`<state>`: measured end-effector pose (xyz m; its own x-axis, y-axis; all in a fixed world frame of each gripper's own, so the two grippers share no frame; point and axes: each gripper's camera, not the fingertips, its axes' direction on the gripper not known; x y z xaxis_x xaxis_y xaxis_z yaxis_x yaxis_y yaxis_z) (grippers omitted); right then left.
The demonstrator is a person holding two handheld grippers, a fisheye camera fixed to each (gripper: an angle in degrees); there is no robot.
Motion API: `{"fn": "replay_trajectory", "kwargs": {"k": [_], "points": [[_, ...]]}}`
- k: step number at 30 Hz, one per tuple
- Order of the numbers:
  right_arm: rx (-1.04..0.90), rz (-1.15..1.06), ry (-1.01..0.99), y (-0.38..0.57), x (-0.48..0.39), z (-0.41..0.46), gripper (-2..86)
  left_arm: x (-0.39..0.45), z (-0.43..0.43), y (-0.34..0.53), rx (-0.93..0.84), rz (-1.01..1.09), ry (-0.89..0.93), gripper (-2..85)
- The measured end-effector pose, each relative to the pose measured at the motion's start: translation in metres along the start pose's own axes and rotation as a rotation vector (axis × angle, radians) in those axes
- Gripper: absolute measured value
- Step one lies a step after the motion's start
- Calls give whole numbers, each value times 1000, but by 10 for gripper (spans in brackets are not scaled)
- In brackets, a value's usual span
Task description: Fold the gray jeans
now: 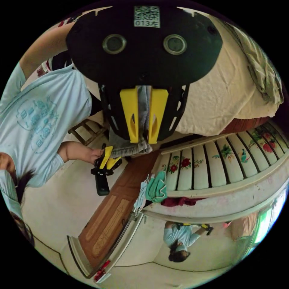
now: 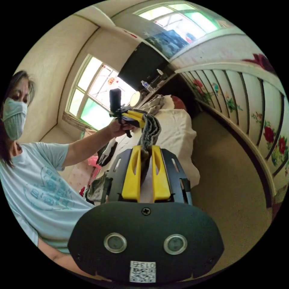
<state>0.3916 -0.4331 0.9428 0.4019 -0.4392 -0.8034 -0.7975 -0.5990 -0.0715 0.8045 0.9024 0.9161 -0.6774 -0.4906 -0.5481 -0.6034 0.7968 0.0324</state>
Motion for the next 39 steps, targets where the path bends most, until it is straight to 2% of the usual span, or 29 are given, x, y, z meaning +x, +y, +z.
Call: {"fn": "replay_trajectory", "kwargs": {"k": [4,7,9,15,20,24,31,34,36,39], "points": [[-16,-193,48,14,-88,27,67,70,-73,42,119,91,-75,58],[-46,-378,139,38,-169,71,68,120,-114,84,129,84,-164,60],[-102,-552,229,69,-232,122,68,144,-133,115,132,37,-191,60],[-239,-775,299,162,-328,267,65,204,-164,229,127,-220,-276,52],[-384,-830,301,220,-359,370,63,223,-160,305,60,-451,-326,42],[-474,-860,338,255,-380,432,61,236,-158,330,8,-526,-368,32],[-435,-961,359,291,-420,471,61,299,-193,343,45,-530,-508,10],[-521,-1001,375,312,-423,506,60,310,-193,358,-30,-624,-499,3],[-566,-1022,390,323,-428,525,59,323,-200,366,-5,-655,-508,4],[-516,-1041,360,327,-442,530,59,348,-218,376,86,-690,-491,15]]}}
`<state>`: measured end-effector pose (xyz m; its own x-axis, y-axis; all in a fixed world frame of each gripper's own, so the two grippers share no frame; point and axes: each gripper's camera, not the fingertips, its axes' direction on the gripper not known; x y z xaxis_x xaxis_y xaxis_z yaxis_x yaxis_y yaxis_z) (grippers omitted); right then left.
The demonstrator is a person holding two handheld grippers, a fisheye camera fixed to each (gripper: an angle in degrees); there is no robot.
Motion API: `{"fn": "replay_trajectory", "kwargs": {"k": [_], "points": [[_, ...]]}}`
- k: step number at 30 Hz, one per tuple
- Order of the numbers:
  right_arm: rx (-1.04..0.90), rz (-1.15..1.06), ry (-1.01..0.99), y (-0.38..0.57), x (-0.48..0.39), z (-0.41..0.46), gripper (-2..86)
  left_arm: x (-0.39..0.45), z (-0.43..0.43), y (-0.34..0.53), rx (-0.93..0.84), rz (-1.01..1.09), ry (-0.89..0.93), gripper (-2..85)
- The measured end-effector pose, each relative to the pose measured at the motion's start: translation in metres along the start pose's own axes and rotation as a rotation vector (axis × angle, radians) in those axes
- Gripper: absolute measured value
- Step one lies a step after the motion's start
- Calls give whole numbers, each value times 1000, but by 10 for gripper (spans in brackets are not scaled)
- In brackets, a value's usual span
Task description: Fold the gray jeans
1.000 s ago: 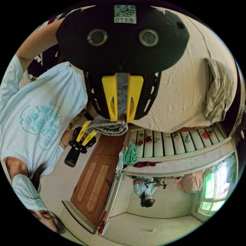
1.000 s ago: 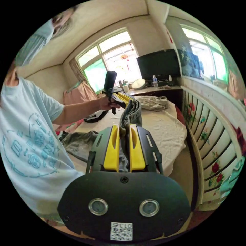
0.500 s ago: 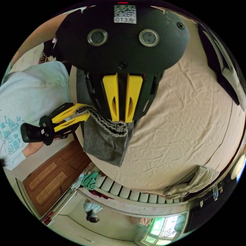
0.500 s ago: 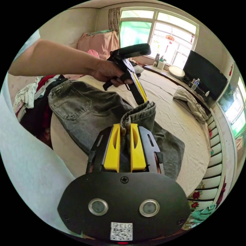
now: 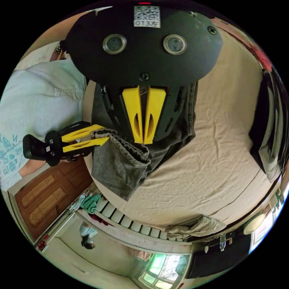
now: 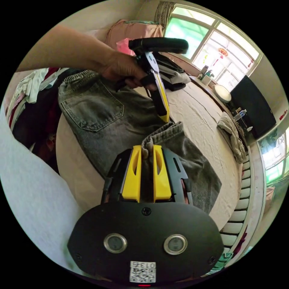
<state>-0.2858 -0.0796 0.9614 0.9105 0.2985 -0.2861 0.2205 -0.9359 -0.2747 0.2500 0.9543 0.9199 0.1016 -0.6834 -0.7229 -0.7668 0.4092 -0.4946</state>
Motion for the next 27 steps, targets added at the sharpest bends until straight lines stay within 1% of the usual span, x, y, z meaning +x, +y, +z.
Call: {"fn": "replay_trajectory", "kwargs": {"k": [1,3,5,6,8,10,12,14,16,18,19,21,22,23,24,25,27], "points": [[-2,-9,1,-2,-3,3,59,2,-6,5,-20,-29,-10,25],[-66,-60,12,-4,-19,28,59,2,-12,13,-38,-101,4,54],[-103,-98,34,-2,-31,47,59,5,-15,24,-45,-186,66,80],[-81,-124,78,-4,-38,49,58,7,-16,26,-44,-202,78,88],[-99,-139,103,-11,-44,52,59,14,-22,35,5,-272,127,117],[-83,-135,106,-15,-45,53,60,18,-26,39,67,-346,195,126],[-82,-149,107,-19,-46,57,63,21,-26,40,97,-414,213,122],[-106,-188,105,-19,-49,67,64,25,-22,39,71,-496,197,84],[-88,-233,114,-17,-50,70,63,30,-24,37,43,-545,155,60],[-35,-289,65,-18,-44,62,52,36,-31,37,30,-561,154,52],[-9,-292,47,-19,-41,55,47,45,-41,38,43,-553,113,50],[109,-218,26,-18,-16,26,33,58,-54,41,23,-531,47,50],[133,-182,30,-16,-6,20,30,65,-60,46,6,-526,6,52],[158,-110,46,-12,15,13,23,67,-61,53,-1,-540,10,55],[142,-46,71,-5,37,14,16,67,-61,58,9,-562,34,56],[121,-17,85,-1,48,17,13,65,-63,68,46,-633,91,58],[3,41,128,13,90,39,6,71,-76,79,104,-680,97,56]]}}
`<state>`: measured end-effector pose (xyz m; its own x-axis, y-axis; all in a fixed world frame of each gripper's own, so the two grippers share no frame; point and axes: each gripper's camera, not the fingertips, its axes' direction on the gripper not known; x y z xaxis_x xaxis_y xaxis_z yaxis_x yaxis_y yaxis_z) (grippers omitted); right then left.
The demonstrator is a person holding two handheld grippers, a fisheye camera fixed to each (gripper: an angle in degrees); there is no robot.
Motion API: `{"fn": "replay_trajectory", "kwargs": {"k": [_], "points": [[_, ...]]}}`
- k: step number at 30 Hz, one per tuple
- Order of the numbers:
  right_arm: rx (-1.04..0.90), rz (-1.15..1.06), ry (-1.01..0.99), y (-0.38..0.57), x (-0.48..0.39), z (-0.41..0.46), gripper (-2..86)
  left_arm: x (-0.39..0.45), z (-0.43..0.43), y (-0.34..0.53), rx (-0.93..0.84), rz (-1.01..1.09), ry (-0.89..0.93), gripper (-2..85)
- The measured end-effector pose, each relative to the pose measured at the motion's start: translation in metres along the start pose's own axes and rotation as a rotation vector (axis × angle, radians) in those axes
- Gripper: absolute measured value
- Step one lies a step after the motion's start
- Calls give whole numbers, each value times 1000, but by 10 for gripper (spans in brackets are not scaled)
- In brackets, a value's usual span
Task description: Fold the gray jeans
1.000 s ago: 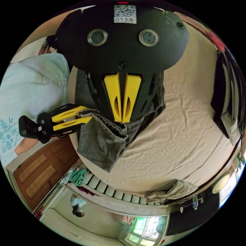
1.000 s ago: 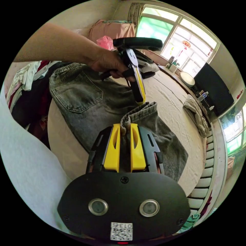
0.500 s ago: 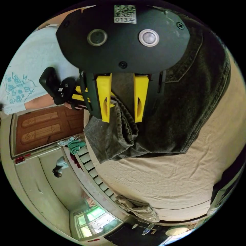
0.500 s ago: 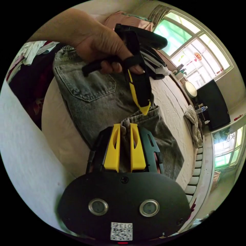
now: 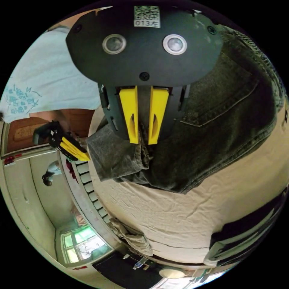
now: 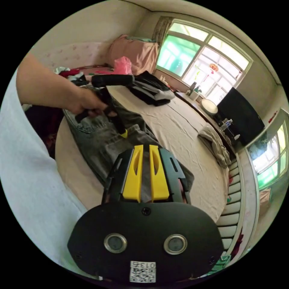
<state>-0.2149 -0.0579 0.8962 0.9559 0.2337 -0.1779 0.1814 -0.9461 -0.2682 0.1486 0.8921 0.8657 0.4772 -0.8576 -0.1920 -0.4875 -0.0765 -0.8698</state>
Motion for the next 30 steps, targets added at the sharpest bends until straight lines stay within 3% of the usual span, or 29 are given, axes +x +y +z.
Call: {"fn": "replay_trajectory", "kwargs": {"k": [3,6,9,13,17,19,21,25,28,30], "points": [[-82,90,54,13,49,27,2,22,-33,29,82,13,-147,38],[-143,163,44,15,88,56,1,71,-49,46,157,182,-271,15],[-193,160,-32,1,103,90,1,114,-19,39,73,352,-243,2],[-240,96,9,-16,94,125,1,106,22,38,-87,268,-427,-4],[-255,-52,62,-21,95,128,-1,84,-1,67,-25,130,-319,-4],[-234,38,-16,-17,123,113,-1,90,-9,80,-32,135,-338,-4],[-141,150,-146,1,158,85,-1,103,-19,95,-1,177,-338,-4],[-89,155,-338,22,171,66,-1,144,-13,124,-4,375,-371,-4],[-179,38,-374,31,151,81,-2,142,16,142,-162,380,-426,-4],[-262,7,-330,46,142,113,-2,134,9,162,-90,377,-401,-4]]}}
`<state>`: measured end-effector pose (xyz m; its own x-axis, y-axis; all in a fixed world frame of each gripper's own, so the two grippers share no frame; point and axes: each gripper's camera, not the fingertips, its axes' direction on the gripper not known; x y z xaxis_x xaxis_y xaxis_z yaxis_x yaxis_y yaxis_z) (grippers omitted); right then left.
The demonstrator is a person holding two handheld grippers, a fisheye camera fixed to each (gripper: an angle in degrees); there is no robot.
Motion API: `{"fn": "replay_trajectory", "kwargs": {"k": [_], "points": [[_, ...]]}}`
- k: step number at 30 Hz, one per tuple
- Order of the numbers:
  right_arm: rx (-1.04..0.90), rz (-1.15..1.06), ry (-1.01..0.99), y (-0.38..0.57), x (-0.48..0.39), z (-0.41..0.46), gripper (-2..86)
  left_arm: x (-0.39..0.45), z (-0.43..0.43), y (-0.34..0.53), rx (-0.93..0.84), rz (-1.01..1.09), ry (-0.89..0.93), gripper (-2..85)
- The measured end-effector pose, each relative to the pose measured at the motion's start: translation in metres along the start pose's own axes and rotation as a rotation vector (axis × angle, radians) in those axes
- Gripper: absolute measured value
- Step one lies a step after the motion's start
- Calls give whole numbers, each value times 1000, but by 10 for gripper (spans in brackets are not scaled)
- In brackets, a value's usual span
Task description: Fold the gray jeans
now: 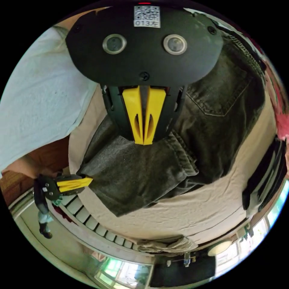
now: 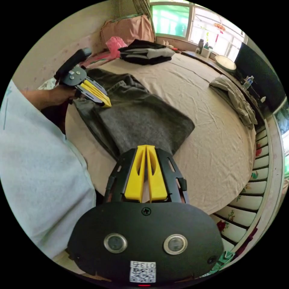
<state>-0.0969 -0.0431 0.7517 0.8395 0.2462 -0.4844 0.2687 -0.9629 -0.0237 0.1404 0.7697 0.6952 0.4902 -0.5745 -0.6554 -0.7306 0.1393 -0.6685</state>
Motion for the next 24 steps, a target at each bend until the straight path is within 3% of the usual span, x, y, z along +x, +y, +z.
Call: {"fn": "replay_trajectory", "kwargs": {"k": [3,8,11,14,20,24], "points": [[17,26,-22,-6,15,-1,-1,-15,-8,24,16,-174,112,-3],[214,30,-7,-43,34,-35,-1,2,-41,49,78,-136,-84,-3],[258,-21,-30,-90,38,-28,-1,-2,-29,63,-36,-177,-51,-3],[305,-144,-103,-143,23,-20,-1,3,-35,85,-1,-184,-85,-3],[85,-345,-152,-227,-10,54,2,-2,-47,122,49,-254,-64,-2],[32,-364,-210,-248,6,64,9,-16,-65,151,58,-342,12,3]]}}
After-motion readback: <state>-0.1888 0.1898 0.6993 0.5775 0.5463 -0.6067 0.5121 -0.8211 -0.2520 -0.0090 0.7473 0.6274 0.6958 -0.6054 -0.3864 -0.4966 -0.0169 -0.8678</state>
